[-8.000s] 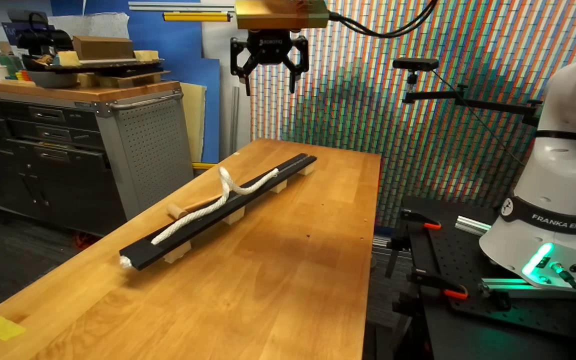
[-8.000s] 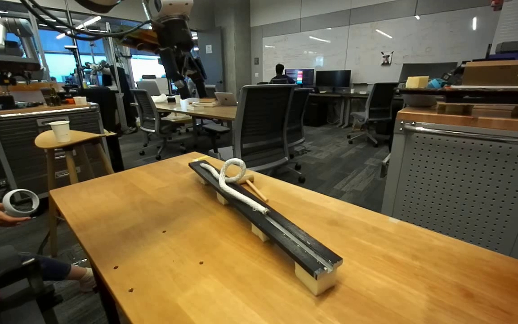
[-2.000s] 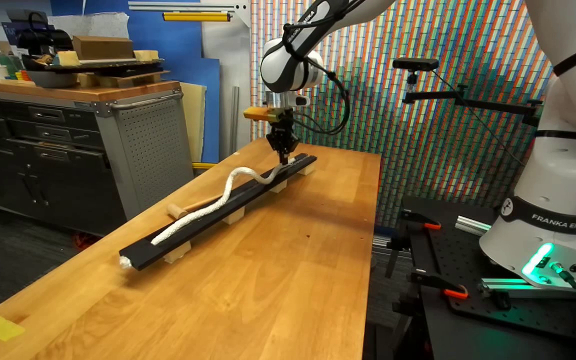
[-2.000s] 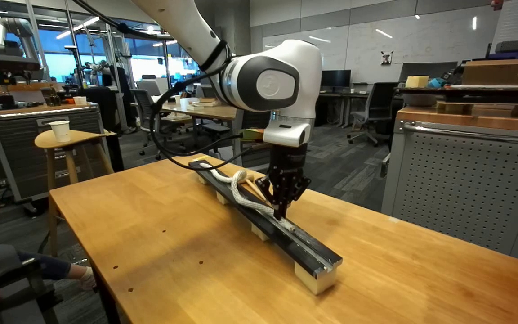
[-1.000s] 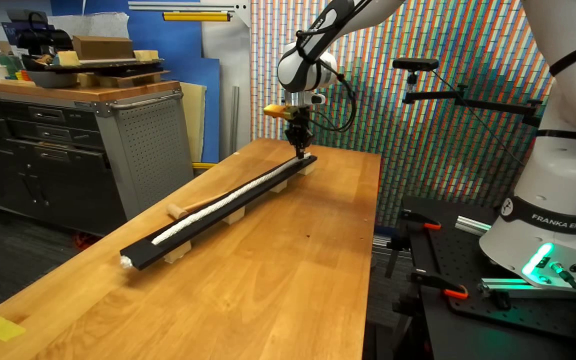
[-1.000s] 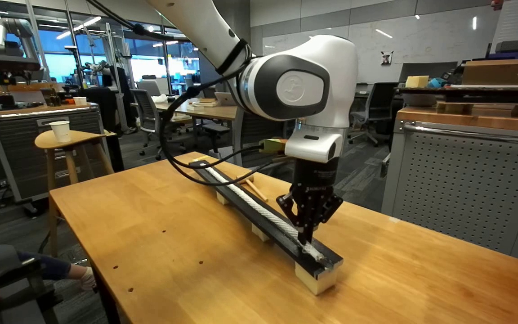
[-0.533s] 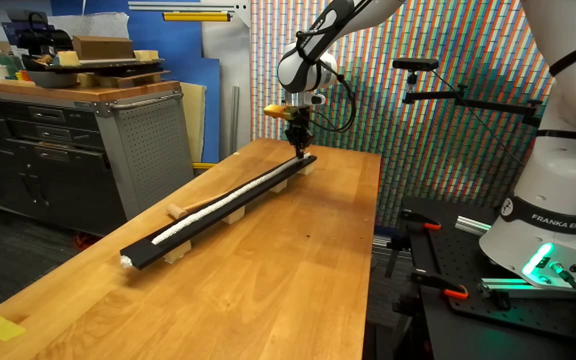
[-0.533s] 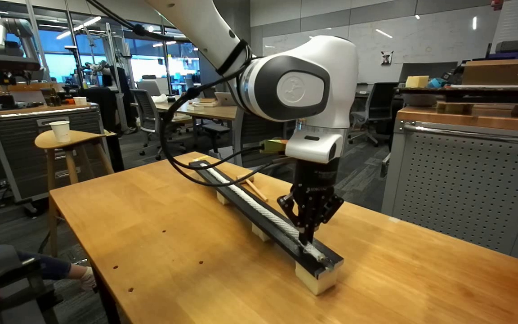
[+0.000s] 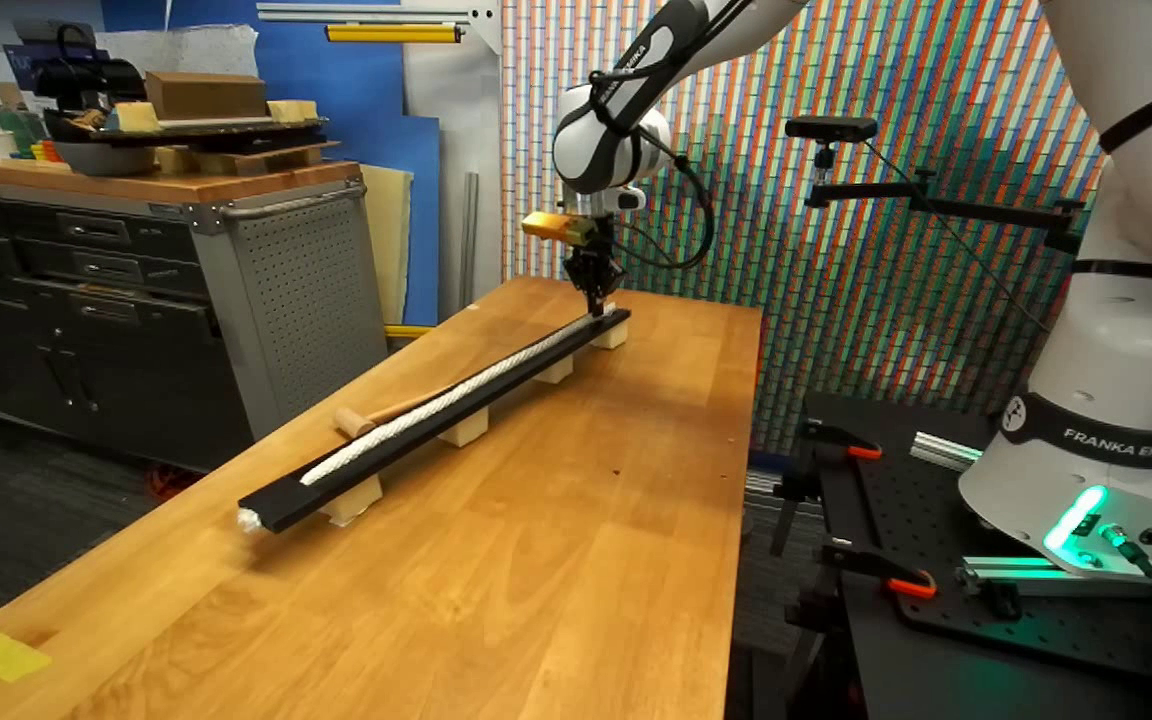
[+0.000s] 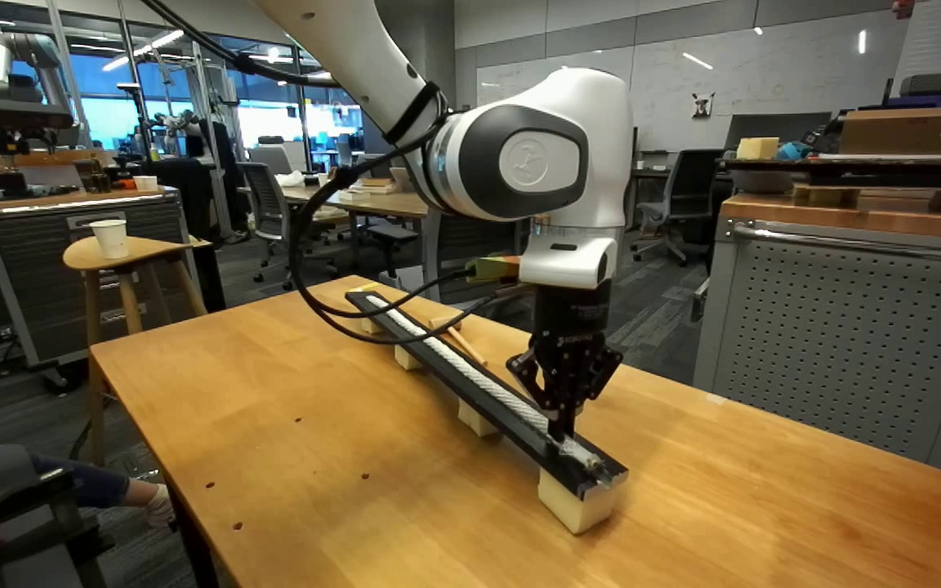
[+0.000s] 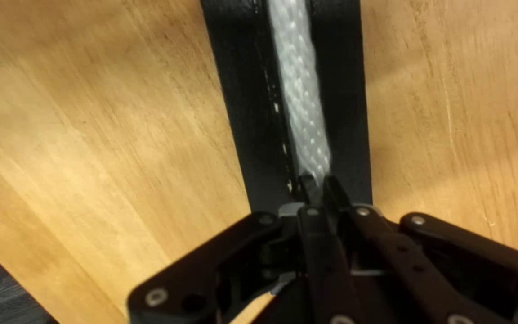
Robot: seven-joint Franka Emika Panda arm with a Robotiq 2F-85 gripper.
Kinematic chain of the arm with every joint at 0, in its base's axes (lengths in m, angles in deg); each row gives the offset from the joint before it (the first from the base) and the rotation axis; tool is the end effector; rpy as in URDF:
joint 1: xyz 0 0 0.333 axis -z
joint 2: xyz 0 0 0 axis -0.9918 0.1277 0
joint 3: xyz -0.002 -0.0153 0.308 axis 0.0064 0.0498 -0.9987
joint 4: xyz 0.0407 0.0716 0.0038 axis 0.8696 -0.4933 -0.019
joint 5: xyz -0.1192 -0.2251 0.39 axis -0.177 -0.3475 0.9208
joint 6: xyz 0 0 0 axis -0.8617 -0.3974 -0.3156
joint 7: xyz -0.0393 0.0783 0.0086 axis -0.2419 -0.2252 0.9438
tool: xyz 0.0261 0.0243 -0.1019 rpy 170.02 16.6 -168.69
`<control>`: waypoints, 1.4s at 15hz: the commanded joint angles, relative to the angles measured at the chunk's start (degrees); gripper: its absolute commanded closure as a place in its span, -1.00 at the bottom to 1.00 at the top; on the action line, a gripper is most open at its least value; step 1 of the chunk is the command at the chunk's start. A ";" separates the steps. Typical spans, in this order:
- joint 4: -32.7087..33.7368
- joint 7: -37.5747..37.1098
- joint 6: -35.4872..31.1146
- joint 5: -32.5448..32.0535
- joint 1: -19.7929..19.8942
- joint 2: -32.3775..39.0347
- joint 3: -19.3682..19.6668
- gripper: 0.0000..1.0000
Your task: Stretch out the white rope on the black object
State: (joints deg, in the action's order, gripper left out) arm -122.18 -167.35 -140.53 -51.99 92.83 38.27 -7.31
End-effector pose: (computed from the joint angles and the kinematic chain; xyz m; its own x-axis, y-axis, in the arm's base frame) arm 0.6365 -0.2902 0.1537 -0.4404 -0.8931 0.0918 -0.8928 0.4464 0.0598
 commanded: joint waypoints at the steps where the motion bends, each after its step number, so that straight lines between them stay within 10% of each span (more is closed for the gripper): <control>1: -2.01 2.56 -2.36 -2.26 -0.80 -0.69 1.07 0.96; 8: -5.39 7.95 -4.00 -2.03 -0.31 -2.32 1.00 0.91; 9: -5.48 8.34 -4.20 -1.99 -0.36 -2.32 1.05 0.36; 18: -8.82 11.76 -6.49 -1.47 -0.74 -5.57 1.03 -0.87; 21: -11.69 13.78 -8.42 -2.08 -1.55 -8.50 1.00 -1.00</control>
State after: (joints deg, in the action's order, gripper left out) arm -129.20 -156.07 -146.54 -53.26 92.50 34.64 -6.79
